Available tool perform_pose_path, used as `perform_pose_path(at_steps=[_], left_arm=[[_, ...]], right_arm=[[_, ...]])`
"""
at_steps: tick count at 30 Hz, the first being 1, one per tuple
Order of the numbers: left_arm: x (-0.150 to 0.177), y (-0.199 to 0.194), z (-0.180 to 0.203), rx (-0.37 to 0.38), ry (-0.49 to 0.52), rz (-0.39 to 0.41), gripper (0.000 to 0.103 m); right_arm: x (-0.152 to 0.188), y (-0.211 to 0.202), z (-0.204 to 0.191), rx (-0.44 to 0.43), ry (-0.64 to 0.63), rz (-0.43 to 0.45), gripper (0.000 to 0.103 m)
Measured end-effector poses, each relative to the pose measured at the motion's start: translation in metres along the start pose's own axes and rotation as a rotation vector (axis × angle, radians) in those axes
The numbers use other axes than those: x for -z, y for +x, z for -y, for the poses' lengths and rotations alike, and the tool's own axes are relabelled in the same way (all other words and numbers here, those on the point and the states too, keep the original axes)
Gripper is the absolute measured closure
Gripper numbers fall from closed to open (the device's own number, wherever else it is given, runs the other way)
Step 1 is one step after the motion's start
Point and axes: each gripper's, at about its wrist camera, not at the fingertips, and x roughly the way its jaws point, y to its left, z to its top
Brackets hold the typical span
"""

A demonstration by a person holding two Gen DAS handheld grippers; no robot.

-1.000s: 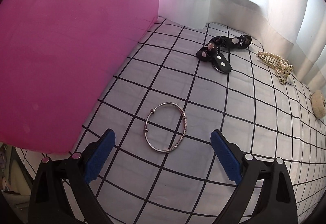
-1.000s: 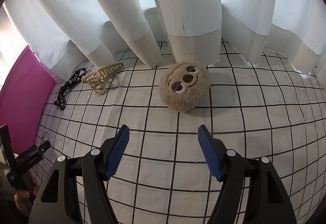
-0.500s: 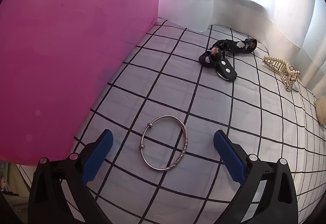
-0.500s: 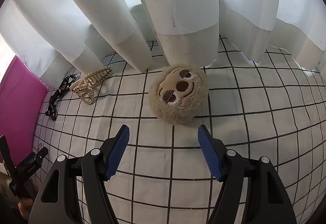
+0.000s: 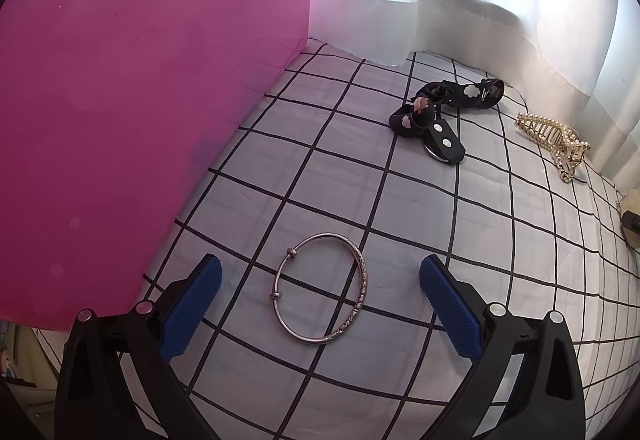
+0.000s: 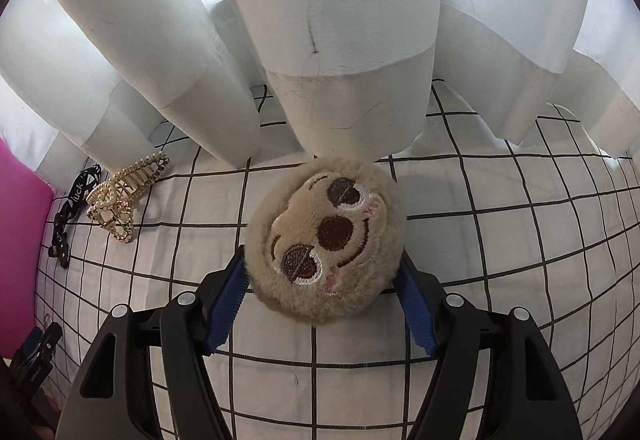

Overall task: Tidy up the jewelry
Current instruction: 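Move the left tool toward the silver bangle while the right tool approaches the plush sloth, then grasp the silver bangle with the left tool while the right tool grasps the plush sloth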

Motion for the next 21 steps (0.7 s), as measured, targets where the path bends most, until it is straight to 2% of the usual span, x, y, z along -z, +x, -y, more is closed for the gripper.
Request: perform_pose_path(at_steps=[7,12,15,18,20,21], left_arm=[[0.000,0.002,0.002,0.008,0.014,0.044,0.005],[-0.001,0.002,0.002,0.008,0.014,0.042,0.006],[0.001,0.000,0.002,0.003,0.004,0.029,0.006],[0.004,-0.003,0.002,0.007,0.007,0.032,0.010],[0.007,-0.006,0.003,0.015,0.015,0.038,0.016],[0.008,-0.008,0.003,0.019,0.022,0.042,0.022]], right_arm=[[-0.008,0.011,-0.010,0.052,-0.053,0.021,0.028],[-0.008,0.019,-0.030,0.093,-0.102,0.029,0.027],[-0.005,0.020,-0.036,0.081,-0.103,0.034,0.027],[-0.001,0.018,-0.038,0.070,-0.104,0.038,0.029],[0.000,0.014,-0.034,0.068,-0.101,0.045,0.041],[0.003,0.011,-0.029,0.061,-0.102,0.046,0.043]])
